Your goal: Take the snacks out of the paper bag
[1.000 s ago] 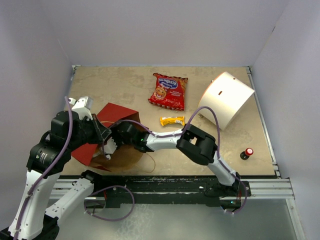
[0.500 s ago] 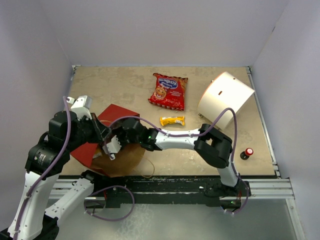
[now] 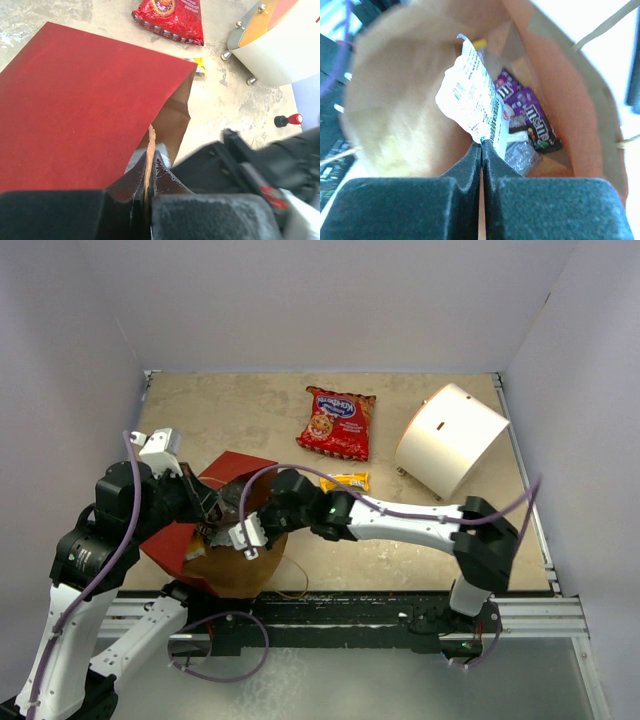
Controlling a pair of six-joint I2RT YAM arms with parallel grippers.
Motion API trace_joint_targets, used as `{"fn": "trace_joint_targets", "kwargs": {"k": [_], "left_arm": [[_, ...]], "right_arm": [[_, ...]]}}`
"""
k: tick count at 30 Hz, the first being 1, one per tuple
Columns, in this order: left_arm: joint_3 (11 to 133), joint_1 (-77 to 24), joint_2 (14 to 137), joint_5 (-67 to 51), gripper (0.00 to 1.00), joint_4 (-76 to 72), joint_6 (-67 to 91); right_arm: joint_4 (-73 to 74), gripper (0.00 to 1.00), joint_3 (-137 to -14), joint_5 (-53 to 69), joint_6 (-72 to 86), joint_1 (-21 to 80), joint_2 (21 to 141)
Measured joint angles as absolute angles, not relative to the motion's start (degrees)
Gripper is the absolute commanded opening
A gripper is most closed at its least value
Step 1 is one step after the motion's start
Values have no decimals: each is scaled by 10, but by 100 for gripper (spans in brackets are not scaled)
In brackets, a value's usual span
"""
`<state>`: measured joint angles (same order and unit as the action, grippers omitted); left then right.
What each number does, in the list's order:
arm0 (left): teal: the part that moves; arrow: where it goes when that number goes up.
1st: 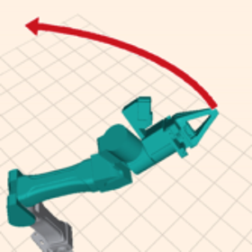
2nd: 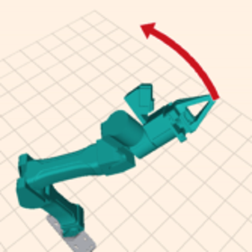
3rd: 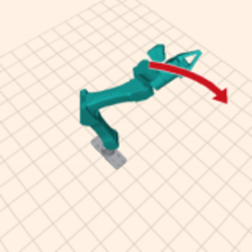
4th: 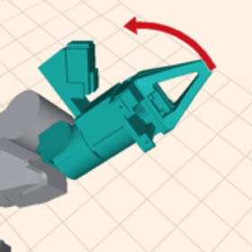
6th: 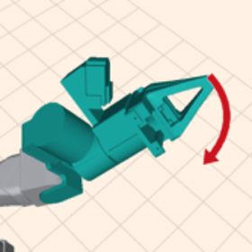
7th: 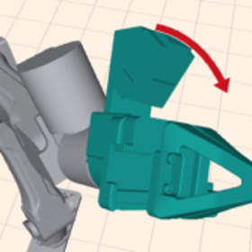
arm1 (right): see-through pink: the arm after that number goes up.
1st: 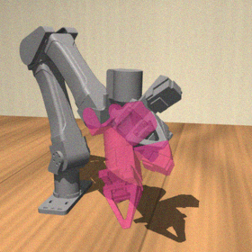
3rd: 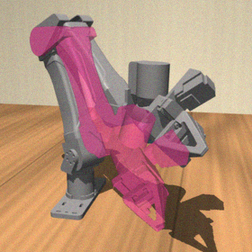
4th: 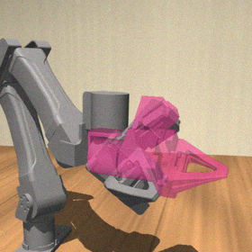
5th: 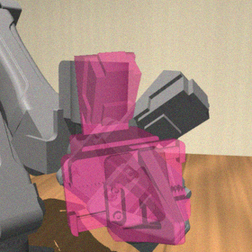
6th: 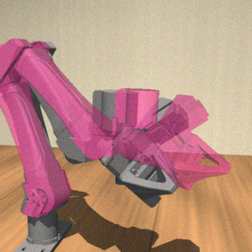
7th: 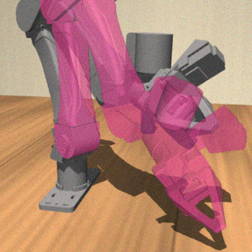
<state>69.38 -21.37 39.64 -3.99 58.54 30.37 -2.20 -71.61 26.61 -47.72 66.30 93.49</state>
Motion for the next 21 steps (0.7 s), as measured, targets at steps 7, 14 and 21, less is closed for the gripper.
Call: {"fn": "trace_joint_targets", "kwargs": {"k": [7, 14, 21], "left_arm": [[675, -214, 402, -40, 0, 566, 304], [663, -214, 410, -40, 0, 544, 304], [657, -214, 417, -41, 0, 536, 304]], "right_arm": [[64, 0, -692, 342, -391, 662, 798], [171, 0, -619, 279, -299, 612, 670], [245, 0, -617, 58, -234, 538, 676]]}}
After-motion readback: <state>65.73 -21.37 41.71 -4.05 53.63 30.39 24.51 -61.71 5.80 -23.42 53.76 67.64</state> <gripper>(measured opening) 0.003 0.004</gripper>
